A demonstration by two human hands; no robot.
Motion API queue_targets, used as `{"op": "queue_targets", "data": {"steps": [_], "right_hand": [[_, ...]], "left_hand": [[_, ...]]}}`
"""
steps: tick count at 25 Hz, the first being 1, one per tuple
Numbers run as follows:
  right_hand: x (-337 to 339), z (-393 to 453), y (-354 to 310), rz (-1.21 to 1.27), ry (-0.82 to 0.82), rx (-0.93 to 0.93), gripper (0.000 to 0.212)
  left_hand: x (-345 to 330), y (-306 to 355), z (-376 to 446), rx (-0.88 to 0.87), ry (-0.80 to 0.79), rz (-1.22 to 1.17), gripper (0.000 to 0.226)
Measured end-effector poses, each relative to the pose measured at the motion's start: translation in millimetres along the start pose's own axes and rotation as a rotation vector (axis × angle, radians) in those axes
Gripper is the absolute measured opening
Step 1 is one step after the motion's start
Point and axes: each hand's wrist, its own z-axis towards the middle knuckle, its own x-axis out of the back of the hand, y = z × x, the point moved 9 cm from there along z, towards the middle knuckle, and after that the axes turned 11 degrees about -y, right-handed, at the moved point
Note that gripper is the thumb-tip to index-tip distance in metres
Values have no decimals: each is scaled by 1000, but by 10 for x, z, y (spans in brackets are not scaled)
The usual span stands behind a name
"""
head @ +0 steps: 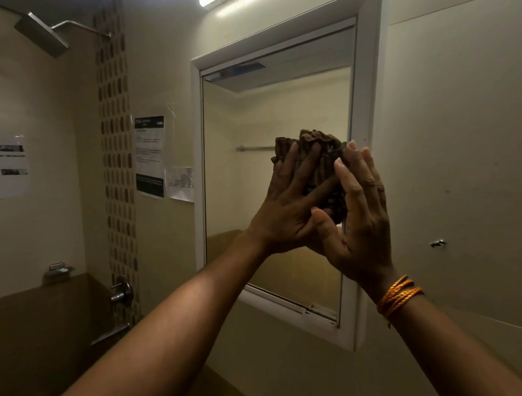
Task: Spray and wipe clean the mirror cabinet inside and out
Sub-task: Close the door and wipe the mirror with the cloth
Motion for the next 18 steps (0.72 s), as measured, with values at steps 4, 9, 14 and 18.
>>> {"op": "queue_targets", "data": {"steps": [4,9,14,18], "right_hand": [[-62,-111,68,-31,-35,4,65],[-121,-159,63,-46,-35,2,68],[-131,-174,74,-60,-26,-9,71],[-137,-191,80,-60,-26,-23,72]], "left_hand": [[-34,-310,-187,-82,-23,82,64],[-90,-1020,-507,126,-13,-3,67],[-195,-1604,-896,431,13,-159,65],[-346,-1556,-1059,813,84,-409,66]]}}
